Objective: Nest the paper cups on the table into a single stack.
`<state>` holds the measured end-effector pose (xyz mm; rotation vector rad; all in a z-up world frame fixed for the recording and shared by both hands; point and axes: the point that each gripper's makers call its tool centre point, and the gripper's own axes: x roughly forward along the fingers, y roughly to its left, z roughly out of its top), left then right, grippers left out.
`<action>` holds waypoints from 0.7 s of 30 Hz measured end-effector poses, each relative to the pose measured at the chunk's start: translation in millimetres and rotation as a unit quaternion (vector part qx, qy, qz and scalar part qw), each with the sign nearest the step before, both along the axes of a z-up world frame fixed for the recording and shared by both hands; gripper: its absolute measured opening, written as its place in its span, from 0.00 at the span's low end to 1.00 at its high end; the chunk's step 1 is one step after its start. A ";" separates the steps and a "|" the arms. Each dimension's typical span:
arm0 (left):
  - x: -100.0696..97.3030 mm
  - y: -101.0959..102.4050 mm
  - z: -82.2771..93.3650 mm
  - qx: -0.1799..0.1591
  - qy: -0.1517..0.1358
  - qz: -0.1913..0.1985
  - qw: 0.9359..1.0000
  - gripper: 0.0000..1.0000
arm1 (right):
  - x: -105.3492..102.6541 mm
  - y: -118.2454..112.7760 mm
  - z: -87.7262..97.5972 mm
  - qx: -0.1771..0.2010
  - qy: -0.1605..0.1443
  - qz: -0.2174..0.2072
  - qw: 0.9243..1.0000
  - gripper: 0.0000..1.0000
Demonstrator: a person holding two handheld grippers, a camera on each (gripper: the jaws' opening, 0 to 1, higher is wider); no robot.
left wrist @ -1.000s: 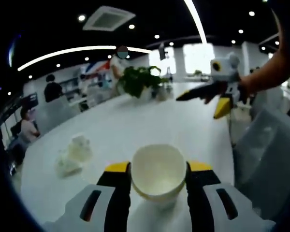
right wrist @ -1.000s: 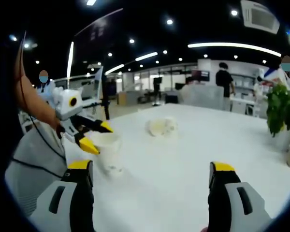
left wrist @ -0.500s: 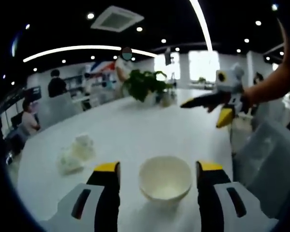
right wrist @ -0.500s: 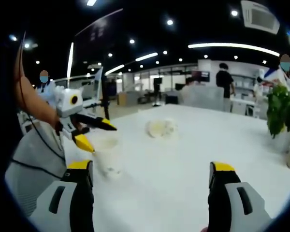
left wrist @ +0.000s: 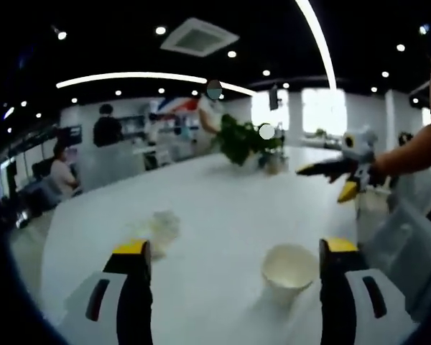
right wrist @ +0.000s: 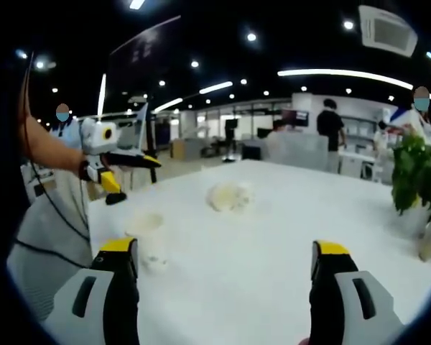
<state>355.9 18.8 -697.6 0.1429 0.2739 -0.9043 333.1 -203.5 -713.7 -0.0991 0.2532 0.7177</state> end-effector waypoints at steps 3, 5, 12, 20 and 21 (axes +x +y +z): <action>0.8 15.4 -4.9 0.011 0.003 0.011 1.000 0.97 | 2.8 -1.5 3.8 -0.004 -0.003 0.002 1.000 1.00; -0.1 26.6 -6.8 0.010 0.006 0.020 1.000 0.98 | 4.9 -3.2 5.6 -0.005 -0.005 0.001 1.000 1.00; -6.0 61.9 -15.0 0.011 0.015 0.055 0.998 0.98 | 7.7 -7.3 6.2 -0.009 -0.005 -0.002 1.000 1.00; -14.8 93.2 -19.1 0.013 0.014 0.082 0.996 0.98 | 8.6 -7.6 3.7 -0.007 -0.002 -0.004 1.000 1.00; -15.3 95.8 -18.4 0.015 0.012 0.083 0.996 0.98 | 8.6 -7.6 3.4 -0.008 -0.002 -0.003 1.000 1.00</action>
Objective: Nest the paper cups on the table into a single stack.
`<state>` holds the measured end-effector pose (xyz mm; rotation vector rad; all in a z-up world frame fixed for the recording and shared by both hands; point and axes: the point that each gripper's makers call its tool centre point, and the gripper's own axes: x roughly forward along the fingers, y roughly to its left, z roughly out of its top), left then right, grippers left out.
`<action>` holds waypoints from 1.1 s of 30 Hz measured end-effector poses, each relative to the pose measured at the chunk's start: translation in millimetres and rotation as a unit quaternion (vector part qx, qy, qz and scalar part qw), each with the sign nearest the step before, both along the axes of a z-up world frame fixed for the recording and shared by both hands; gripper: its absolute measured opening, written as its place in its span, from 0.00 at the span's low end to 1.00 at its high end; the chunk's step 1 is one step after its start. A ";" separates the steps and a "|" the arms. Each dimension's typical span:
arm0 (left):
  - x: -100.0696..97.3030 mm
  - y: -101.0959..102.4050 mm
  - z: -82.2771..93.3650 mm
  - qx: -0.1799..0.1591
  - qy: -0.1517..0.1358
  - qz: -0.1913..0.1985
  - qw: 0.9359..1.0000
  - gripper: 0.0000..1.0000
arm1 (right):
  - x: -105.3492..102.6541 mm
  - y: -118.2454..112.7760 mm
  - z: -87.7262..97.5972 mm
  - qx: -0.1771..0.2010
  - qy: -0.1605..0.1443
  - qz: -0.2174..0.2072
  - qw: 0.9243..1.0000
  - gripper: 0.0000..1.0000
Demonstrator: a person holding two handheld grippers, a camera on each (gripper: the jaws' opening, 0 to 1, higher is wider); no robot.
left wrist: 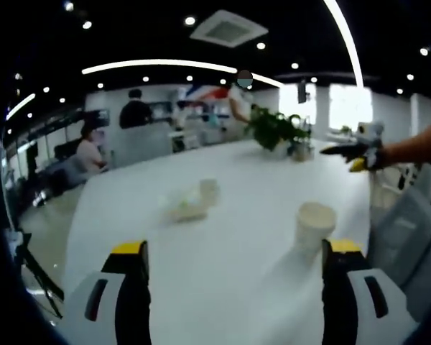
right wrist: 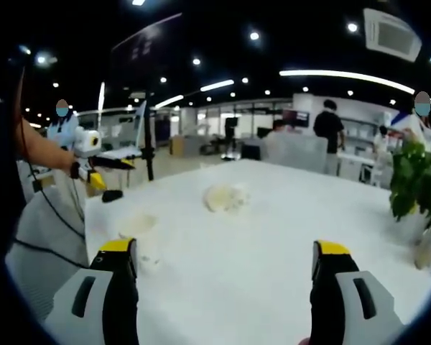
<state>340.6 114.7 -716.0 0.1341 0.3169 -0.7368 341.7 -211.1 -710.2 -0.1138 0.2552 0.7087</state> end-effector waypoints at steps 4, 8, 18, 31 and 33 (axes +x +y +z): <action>1.5 11.8 3.2 0.001 -0.004 0.011 1.000 0.98 | -1.5 4.6 -4.5 -0.003 0.005 0.007 1.000 1.00; 1.4 11.6 6.0 0.007 -0.011 0.010 1.000 0.98 | -3.3 7.0 -7.9 -0.002 0.009 0.012 1.000 1.00; 11.4 7.4 4.3 0.054 -0.022 -0.013 0.998 0.98 | -3.8 2.6 -9.6 -0.004 0.011 0.007 1.000 1.00; 42.2 -25.2 21.2 0.120 -0.033 -0.091 0.988 0.98 | -6.3 1.6 -12.6 0.000 0.015 0.005 1.000 1.00; 48.1 -27.3 18.4 0.132 -0.034 -0.098 0.986 0.98 | -6.1 0.7 -13.2 0.000 0.016 0.004 1.000 1.00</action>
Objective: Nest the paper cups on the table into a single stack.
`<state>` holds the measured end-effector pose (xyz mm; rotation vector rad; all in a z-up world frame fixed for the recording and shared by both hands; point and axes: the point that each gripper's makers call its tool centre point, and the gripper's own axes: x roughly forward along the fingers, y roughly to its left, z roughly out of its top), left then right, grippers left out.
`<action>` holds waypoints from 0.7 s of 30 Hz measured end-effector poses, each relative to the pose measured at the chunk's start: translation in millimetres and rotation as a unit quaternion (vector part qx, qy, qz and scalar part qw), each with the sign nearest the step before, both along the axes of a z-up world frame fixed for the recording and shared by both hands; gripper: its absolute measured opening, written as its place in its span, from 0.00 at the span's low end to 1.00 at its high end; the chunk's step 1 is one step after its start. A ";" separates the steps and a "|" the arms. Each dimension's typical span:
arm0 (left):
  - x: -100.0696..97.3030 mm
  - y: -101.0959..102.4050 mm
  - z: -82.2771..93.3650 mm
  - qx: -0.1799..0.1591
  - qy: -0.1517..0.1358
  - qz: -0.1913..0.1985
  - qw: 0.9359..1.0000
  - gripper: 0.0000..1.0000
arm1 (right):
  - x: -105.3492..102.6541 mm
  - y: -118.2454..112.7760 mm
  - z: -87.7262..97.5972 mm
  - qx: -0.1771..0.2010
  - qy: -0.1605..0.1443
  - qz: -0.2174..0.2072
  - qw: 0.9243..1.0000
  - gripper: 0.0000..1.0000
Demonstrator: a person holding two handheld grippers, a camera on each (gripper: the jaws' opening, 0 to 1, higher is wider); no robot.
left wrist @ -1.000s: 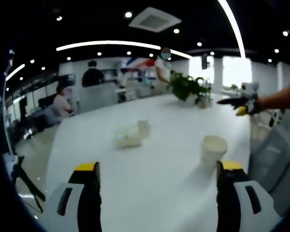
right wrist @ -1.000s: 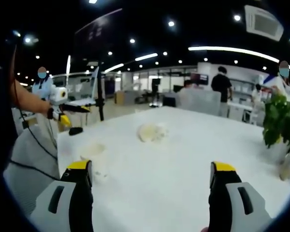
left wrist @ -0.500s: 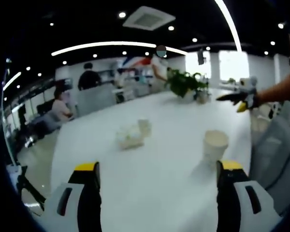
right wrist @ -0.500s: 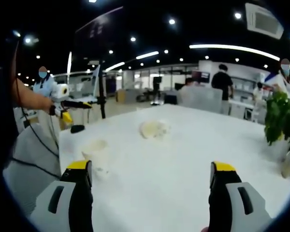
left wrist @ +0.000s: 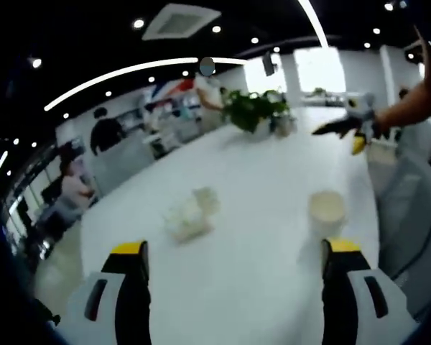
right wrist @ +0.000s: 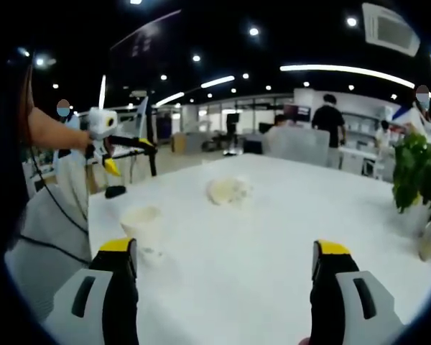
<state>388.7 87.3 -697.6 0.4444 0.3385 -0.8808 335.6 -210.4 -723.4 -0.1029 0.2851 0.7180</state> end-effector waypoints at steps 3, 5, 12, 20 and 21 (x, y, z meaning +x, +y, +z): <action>7.7 -8.2 -3.2 0.026 0.002 -0.024 0.999 0.97 | 0.4 -1.0 0.0 0.001 0.001 -0.002 1.000 1.00; 13.6 -12.9 -3.0 0.036 -0.005 -0.035 0.999 0.97 | 1.1 -1.5 -0.7 0.000 0.001 -0.002 1.000 1.00; 33.9 -29.0 -3.8 0.090 -0.010 -0.081 0.993 0.97 | 2.1 -2.9 -2.7 0.003 0.005 -0.005 1.000 1.00; 59.8 -36.1 2.6 0.127 -0.024 -0.106 0.986 0.93 | 1.6 -5.9 -7.4 0.001 0.010 -0.009 1.000 1.00; 62.3 -37.1 3.5 0.128 -0.024 -0.107 0.986 0.93 | 1.7 -5.8 -7.6 0.000 0.011 -0.008 1.000 1.00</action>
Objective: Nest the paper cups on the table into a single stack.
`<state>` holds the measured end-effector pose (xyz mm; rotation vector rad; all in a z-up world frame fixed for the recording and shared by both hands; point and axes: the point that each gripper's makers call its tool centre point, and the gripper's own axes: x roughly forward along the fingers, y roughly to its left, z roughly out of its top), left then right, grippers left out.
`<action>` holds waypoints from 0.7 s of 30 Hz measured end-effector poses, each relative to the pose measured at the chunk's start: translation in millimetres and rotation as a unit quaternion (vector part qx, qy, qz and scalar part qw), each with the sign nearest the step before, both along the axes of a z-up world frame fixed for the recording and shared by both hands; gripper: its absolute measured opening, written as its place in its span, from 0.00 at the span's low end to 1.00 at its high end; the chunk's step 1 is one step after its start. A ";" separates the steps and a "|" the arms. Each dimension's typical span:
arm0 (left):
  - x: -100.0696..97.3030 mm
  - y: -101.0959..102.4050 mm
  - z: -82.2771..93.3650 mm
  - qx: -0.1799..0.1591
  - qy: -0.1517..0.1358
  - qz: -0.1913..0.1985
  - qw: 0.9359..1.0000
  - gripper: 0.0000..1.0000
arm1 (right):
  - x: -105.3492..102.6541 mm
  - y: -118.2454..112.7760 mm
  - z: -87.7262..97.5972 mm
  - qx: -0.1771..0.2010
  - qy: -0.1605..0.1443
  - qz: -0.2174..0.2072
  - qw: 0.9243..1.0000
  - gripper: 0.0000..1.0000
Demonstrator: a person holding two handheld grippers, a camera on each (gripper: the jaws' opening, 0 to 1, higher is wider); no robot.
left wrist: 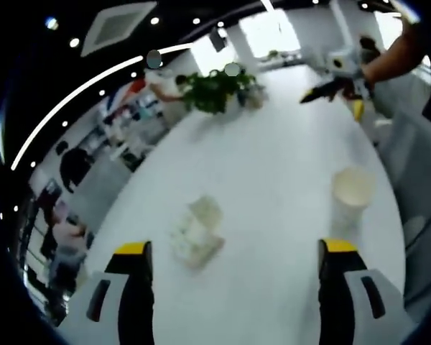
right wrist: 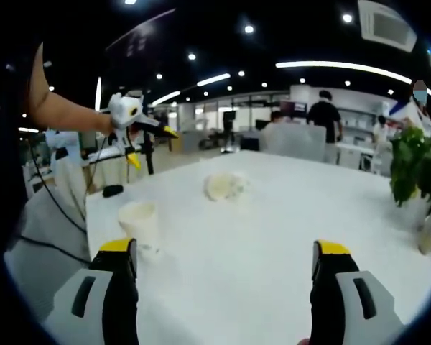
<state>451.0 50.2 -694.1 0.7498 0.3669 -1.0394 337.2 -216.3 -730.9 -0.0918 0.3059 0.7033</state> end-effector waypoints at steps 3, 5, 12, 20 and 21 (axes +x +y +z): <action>10.8 -3.9 -0.3 0.013 -0.007 -0.010 1.000 0.91 | 2.3 -1.3 -2.1 0.000 0.001 -0.001 1.000 1.00; 17.0 -7.4 -0.8 0.026 -0.018 -0.022 0.999 0.89 | 3.3 -1.3 -3.0 0.002 0.002 -0.003 1.000 1.00; 36.5 -19.4 -8.9 0.059 -0.030 -0.046 0.997 0.87 | 5.7 -1.8 -6.0 0.006 0.005 -0.007 1.000 1.00; 58.2 -29.4 -26.7 0.107 -0.050 -0.080 0.990 0.81 | 7.6 -3.7 -5.8 0.014 0.005 -0.015 1.000 1.00; 60.1 -30.0 -28.9 0.112 -0.051 -0.083 0.989 0.81 | 7.6 -3.9 -6.0 0.014 0.006 -0.016 1.000 1.00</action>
